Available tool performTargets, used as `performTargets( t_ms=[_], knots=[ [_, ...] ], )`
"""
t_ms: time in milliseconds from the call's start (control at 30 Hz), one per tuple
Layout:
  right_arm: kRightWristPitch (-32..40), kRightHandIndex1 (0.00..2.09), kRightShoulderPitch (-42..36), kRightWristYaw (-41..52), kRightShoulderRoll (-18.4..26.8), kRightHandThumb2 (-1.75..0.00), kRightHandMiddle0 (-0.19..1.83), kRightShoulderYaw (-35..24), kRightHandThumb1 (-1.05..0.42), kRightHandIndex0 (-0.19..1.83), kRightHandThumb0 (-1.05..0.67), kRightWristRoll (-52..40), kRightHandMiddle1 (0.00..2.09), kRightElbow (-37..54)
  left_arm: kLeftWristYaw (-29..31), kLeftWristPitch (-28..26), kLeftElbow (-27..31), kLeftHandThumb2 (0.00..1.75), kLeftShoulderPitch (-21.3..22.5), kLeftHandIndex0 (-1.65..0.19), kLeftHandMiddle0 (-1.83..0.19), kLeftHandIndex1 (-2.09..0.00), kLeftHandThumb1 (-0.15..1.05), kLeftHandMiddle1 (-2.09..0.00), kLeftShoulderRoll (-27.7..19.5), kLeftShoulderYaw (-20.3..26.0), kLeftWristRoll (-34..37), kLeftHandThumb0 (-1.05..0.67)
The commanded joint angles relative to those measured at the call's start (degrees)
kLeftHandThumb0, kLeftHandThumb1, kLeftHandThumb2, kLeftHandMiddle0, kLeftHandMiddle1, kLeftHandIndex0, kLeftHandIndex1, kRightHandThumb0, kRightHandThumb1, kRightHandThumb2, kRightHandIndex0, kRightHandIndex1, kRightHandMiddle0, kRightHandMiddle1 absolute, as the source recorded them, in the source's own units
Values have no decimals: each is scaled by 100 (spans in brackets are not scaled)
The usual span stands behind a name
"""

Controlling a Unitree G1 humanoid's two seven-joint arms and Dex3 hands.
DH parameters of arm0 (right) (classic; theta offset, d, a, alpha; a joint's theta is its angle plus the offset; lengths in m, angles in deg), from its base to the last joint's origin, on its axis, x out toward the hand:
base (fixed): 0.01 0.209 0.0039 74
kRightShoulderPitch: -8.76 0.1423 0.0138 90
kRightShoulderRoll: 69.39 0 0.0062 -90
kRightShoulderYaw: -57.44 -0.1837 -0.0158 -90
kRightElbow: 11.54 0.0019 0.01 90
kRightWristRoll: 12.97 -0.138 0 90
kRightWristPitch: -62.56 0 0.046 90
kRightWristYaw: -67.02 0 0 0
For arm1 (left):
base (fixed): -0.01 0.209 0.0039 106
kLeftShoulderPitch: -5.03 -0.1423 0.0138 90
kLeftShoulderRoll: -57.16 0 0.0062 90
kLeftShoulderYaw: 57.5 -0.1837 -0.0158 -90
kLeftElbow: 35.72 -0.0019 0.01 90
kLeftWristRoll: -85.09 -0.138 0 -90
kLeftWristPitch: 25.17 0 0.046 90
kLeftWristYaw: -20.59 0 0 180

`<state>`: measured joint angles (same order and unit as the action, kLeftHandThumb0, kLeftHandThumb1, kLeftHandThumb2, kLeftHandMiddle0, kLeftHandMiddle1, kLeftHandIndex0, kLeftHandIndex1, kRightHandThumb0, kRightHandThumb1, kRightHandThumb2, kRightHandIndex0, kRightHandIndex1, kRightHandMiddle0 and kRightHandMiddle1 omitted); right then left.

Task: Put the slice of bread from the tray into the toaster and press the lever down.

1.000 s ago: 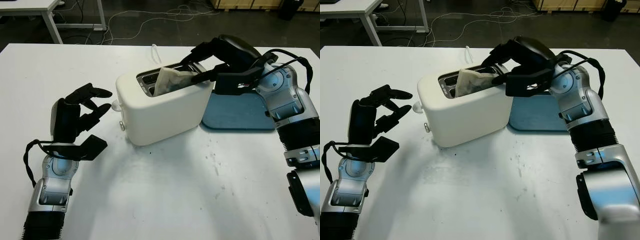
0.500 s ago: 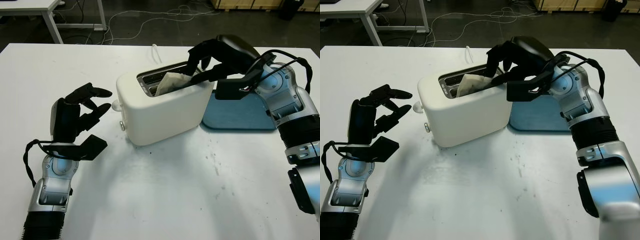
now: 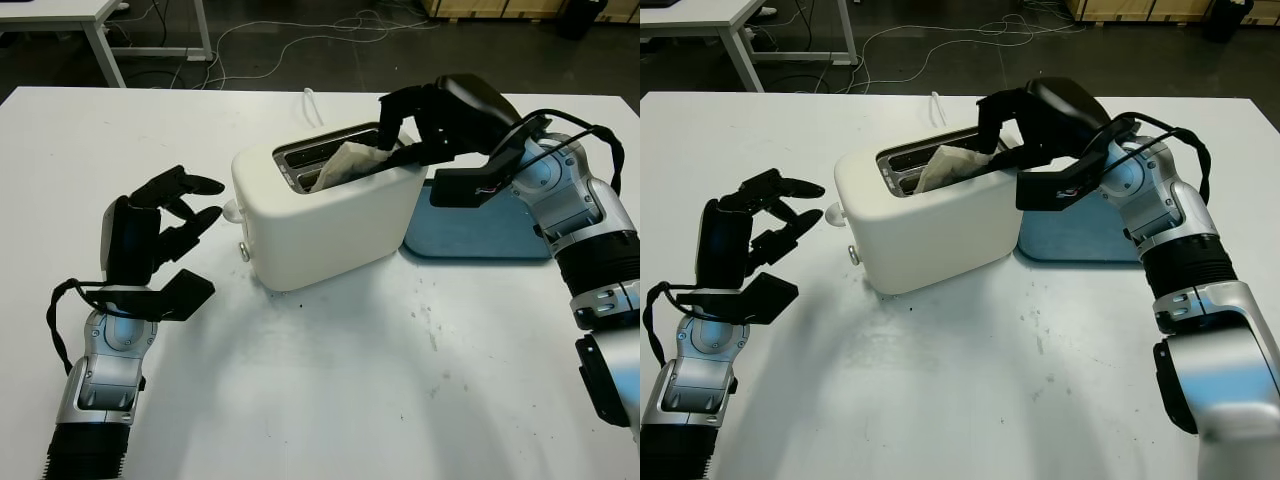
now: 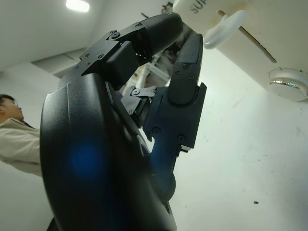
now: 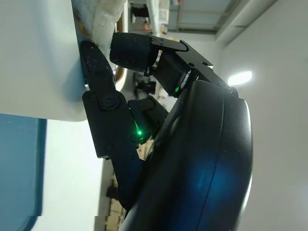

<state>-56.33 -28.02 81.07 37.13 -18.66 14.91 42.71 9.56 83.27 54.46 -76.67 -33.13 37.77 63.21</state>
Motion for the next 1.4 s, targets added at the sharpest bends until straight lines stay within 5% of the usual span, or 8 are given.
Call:
performTargets(
  t_ms=[0,133,333,533,767,900,1233,1367],
  knots=[
    [-125,173,270,-40,-30,-8,84,7,-92,101,-37,11,159,-65,7,38,4,6,-30,-76,-67,-75,92,-148,20,-23,65,-35],
    [-307,174,521,-244,-76,-4,88,63,-92,104,-37,125,157,-186,-25,59,-12,6,-27,-77,-67,-75,92,-147,5,-28,13,-36],
    [-375,158,728,-339,-123,-7,102,137,-92,108,-46,310,110,-32,-1,34,11,5,-28,-77,-66,-74,92,-147,10,-26,30,-35],
    [-388,159,755,-308,-167,-2,106,193,-92,109,-45,388,107,108,-55,64,-18,5,-14,-77,-67,-74,92,-146,15,-27,-11,-36],
    [-416,171,762,-149,-159,-3,106,269,-92,112,-44,382,128,40,-85,87,-22,5,-23,-77,-68,-74,92,-146,13,-28,-32,-36],
    [-432,159,719,19,-66,-5,107,328,-92,114,-44,405,112,134,-44,38,13,5,-34,-77,-67,-74,92,-147,16,-26,-1,-35],
    [-250,175,572,659,30,-4,89,373,-92,107,-42,288,166,342,-46,52,0,5,-26,-77,-67,-74,92,-147,5,-19,-5,-35],
    [-59,175,544,1166,73,-4,88,370,-92,106,-41,148,159,455,-74,101,-21,5,-28,-77,-69,-74,92,-145,-6,-18,-26,-35]
  ],
)
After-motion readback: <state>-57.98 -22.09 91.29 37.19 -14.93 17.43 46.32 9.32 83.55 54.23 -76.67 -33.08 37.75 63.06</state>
